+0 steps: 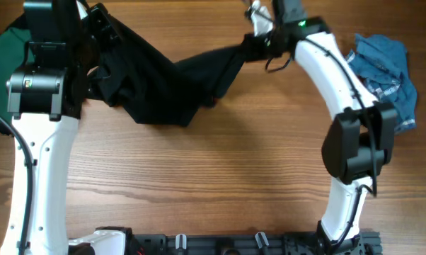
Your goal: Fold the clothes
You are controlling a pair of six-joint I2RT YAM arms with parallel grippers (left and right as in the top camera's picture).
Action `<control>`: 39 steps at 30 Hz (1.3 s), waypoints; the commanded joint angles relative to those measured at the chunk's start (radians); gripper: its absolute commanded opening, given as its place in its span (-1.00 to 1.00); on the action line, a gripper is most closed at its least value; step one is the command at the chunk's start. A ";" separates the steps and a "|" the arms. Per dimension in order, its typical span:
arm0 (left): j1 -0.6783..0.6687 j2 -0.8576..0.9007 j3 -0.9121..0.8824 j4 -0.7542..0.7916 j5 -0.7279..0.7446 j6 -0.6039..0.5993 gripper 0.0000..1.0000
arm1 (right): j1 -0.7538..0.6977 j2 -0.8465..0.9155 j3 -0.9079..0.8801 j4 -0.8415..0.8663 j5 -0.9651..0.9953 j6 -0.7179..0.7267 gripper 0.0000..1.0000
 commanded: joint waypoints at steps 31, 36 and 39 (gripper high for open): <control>-0.005 -0.154 0.029 0.145 -0.120 0.075 -0.92 | -0.517 -0.301 0.542 -0.439 -0.101 -0.103 -0.91; -0.005 -0.231 0.029 0.071 -0.120 0.075 -0.92 | -0.526 -0.365 0.542 -0.500 -0.100 -0.106 -0.91; -0.005 -0.247 0.029 0.032 -0.120 0.075 -0.92 | -0.536 -0.391 0.541 -0.530 -0.077 -0.104 -0.91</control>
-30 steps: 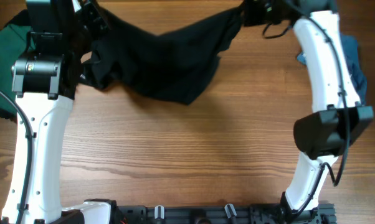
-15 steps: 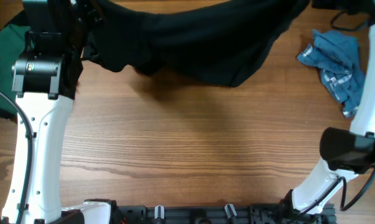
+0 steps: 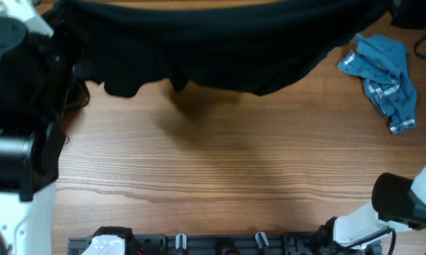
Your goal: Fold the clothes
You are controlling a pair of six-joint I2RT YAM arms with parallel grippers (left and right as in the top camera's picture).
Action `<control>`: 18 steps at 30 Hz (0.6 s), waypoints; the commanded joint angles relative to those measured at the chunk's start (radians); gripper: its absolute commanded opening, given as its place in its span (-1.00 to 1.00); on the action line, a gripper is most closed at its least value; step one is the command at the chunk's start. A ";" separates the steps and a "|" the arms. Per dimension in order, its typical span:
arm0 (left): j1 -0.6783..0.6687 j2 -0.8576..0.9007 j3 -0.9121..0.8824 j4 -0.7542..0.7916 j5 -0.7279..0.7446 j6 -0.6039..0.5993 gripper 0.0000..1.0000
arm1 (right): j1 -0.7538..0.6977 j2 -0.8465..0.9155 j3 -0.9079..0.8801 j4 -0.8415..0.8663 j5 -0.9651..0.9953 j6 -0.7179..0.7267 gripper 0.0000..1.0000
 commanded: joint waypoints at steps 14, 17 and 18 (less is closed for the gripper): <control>0.005 0.087 0.017 0.060 0.014 0.005 -0.92 | -0.037 0.023 0.023 0.017 0.006 -0.020 -0.91; 0.005 0.126 0.017 0.137 0.014 0.005 -0.92 | -0.037 0.035 0.023 0.075 0.006 -0.018 -0.91; 0.005 0.137 0.017 0.167 0.014 0.005 -0.92 | -0.035 0.042 0.023 0.106 0.006 -0.017 -0.91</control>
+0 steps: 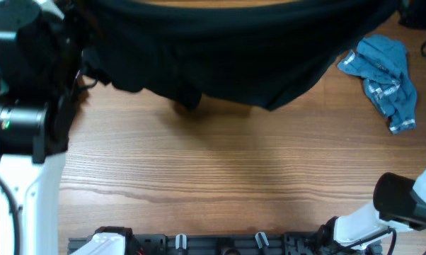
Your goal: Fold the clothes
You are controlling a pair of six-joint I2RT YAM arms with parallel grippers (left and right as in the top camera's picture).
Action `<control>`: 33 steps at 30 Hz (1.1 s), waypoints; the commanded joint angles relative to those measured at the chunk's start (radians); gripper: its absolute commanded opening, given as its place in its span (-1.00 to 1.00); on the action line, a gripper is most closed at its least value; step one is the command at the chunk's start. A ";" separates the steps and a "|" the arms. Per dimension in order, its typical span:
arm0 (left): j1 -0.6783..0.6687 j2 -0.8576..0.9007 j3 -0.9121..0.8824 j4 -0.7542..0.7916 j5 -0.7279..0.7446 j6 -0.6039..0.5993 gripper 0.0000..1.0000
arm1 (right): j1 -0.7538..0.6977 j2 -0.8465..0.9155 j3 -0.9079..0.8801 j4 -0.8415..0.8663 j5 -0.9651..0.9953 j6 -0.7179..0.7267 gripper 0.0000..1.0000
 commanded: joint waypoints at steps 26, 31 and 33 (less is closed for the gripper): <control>0.029 0.452 0.015 0.702 0.072 0.016 -0.92 | 0.086 0.314 0.022 0.642 0.006 -0.055 -0.92; 0.023 0.452 0.015 0.259 0.192 0.012 -0.92 | 0.086 0.314 0.021 0.359 0.006 -0.063 -0.92; 0.021 0.452 0.015 0.127 0.211 0.011 -0.92 | 0.086 0.314 0.021 0.198 0.006 -0.061 -0.91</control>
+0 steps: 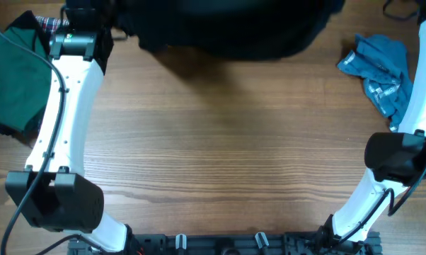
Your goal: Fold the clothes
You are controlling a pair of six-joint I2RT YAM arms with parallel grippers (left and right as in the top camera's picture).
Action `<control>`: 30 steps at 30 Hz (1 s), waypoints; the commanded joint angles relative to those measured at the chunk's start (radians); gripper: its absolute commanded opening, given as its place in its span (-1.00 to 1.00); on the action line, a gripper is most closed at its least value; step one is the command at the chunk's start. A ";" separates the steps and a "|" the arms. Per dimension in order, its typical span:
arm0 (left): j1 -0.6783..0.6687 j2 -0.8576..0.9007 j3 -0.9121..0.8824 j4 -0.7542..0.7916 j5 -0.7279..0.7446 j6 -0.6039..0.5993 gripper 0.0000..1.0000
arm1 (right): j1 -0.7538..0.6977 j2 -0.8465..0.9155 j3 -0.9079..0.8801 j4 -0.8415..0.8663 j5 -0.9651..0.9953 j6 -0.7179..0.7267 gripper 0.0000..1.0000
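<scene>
A black garment (227, 28) is stretched wide along the far edge of the table, lifted, with its shadow on the wood beneath. Its left end meets my left gripper (103, 10), which is dark against the cloth and seems shut on that end; the fingers themselves barely show. My right arm (418, 85) rises along the right edge and leaves the frame at the top right, so its gripper is out of view, as is the garment's right end beyond the top edge.
A crumpled blue garment (383, 74) lies at the far right beside the right arm. A dark green garment (11, 78) with a plaid piece (50, 23) behind it lies at the far left. Bare wooden table (220, 156) fills the middle and front.
The black garment has moved toward the far edge and now covers less of the table. Both arms are stretched farther back, the left one now shown full length.
At first the black garment hung bunched between both grippers over the far left of the table. Then it was spread wide across the whole far side, and stayed so a moment later. Now it is still spread, but farther back at the top edge.
</scene>
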 commanded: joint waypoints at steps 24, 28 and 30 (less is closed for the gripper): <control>-0.075 0.000 0.010 -0.818 0.250 0.075 -0.07 | 0.055 0.007 -0.018 -0.617 0.117 -0.024 0.79; -0.174 -0.002 0.010 -0.821 0.151 0.087 -0.09 | 0.055 -0.039 -0.018 -0.617 0.166 0.023 0.82; -0.209 -0.007 0.010 -0.838 0.120 0.079 -0.08 | 0.056 -0.095 -0.019 -0.618 0.208 0.048 0.82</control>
